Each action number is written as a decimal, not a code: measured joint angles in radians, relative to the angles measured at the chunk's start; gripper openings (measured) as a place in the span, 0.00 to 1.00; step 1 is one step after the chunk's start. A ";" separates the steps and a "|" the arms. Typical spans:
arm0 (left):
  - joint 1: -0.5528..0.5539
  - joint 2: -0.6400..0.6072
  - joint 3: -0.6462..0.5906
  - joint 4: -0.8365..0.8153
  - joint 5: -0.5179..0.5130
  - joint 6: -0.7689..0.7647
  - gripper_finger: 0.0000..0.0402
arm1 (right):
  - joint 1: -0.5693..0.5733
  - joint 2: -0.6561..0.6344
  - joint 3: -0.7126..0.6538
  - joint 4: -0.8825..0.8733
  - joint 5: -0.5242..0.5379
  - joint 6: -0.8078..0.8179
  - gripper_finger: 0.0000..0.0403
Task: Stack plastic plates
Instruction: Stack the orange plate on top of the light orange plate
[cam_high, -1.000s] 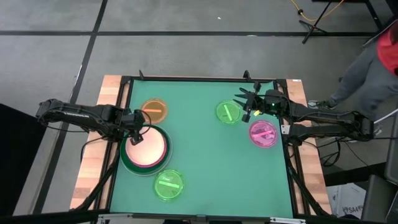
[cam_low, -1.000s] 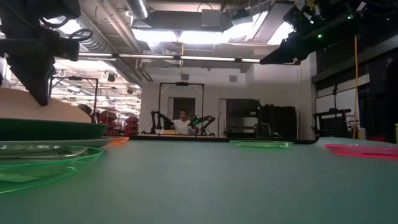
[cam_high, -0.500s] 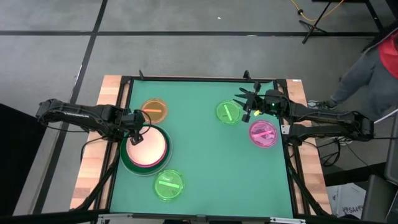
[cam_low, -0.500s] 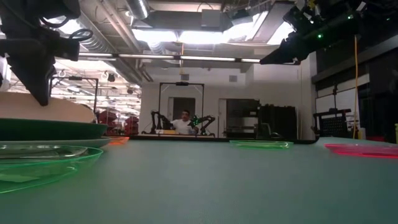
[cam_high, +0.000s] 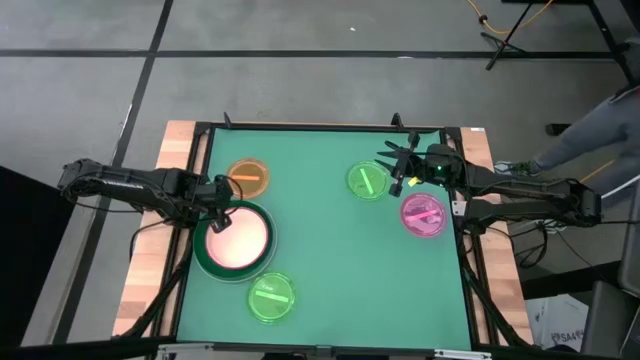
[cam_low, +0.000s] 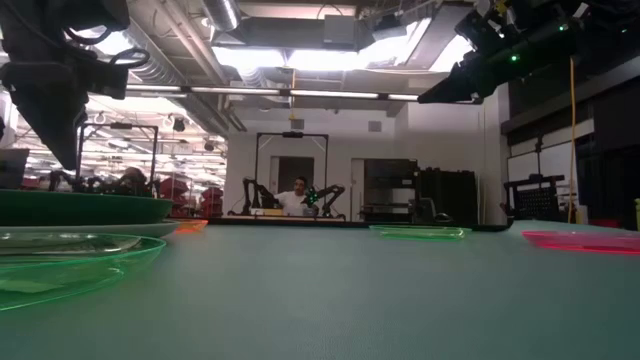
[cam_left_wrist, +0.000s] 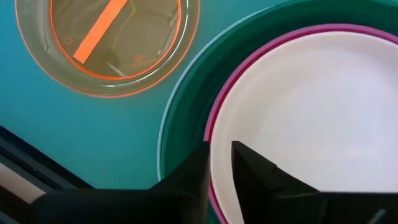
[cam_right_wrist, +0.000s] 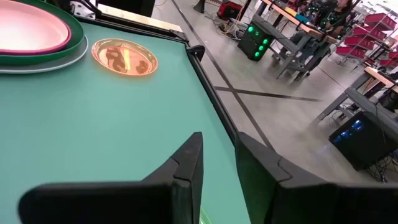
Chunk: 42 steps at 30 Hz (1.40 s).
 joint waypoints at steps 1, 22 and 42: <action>0.000 0.000 0.000 0.000 0.000 -0.007 0.17 | 0.000 0.000 0.000 0.000 0.000 0.000 0.21; 0.000 0.000 0.000 0.006 -0.031 -0.011 0.23 | 0.000 0.000 0.000 0.000 0.000 0.000 0.21; 0.014 0.000 0.000 0.281 -0.189 -0.060 0.23 | 0.000 0.000 0.000 0.000 0.000 0.000 0.21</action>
